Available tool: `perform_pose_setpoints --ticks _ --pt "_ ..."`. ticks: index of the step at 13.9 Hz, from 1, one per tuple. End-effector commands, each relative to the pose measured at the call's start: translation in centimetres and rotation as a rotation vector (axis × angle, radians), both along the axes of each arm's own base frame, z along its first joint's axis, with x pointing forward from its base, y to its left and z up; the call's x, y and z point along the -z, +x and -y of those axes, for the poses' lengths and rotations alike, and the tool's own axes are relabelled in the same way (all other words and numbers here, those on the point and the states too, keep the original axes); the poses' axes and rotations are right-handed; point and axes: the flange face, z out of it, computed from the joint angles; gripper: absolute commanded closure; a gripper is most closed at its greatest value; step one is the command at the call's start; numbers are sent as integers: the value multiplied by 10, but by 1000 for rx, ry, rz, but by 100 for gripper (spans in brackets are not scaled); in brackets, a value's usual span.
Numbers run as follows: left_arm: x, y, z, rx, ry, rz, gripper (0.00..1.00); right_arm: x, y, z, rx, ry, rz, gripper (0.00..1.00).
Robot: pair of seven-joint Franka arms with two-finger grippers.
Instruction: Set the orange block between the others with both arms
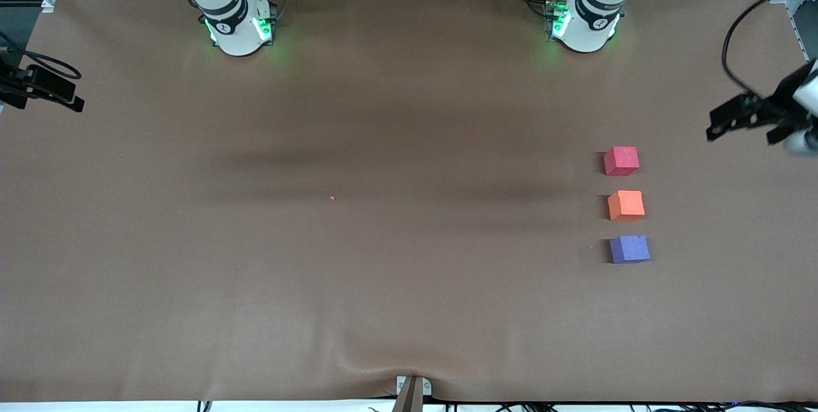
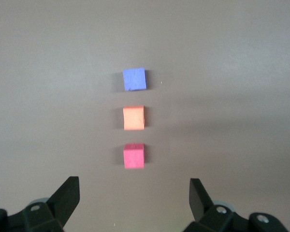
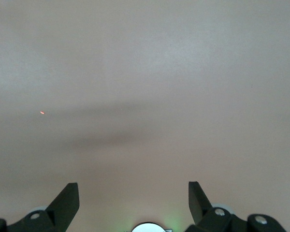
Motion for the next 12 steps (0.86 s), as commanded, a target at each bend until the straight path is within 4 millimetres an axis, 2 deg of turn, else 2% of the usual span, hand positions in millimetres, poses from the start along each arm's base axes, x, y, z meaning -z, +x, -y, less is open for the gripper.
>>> perform_pose_setpoints --ticks 1,3,6,9,12 --pt "-23 -29 7 -13 -8 -23 0 -1 -2 -1 -12 -4 2 0" --pt "-28 -41 21 12 -4 -19 0 0 -2 -1 -12 -4 0 0" --pt "-20 -55 37 -45 4 -37 0 -1 -2 -1 -12 -4 2 0" --pt "-13 -55 39 -55 6 -30 0 0 -2 -1 -12 -4 0 0" --pt "-14 -48 27 -49 6 -27 0 0 -2 -1 -12 -4 0 0"
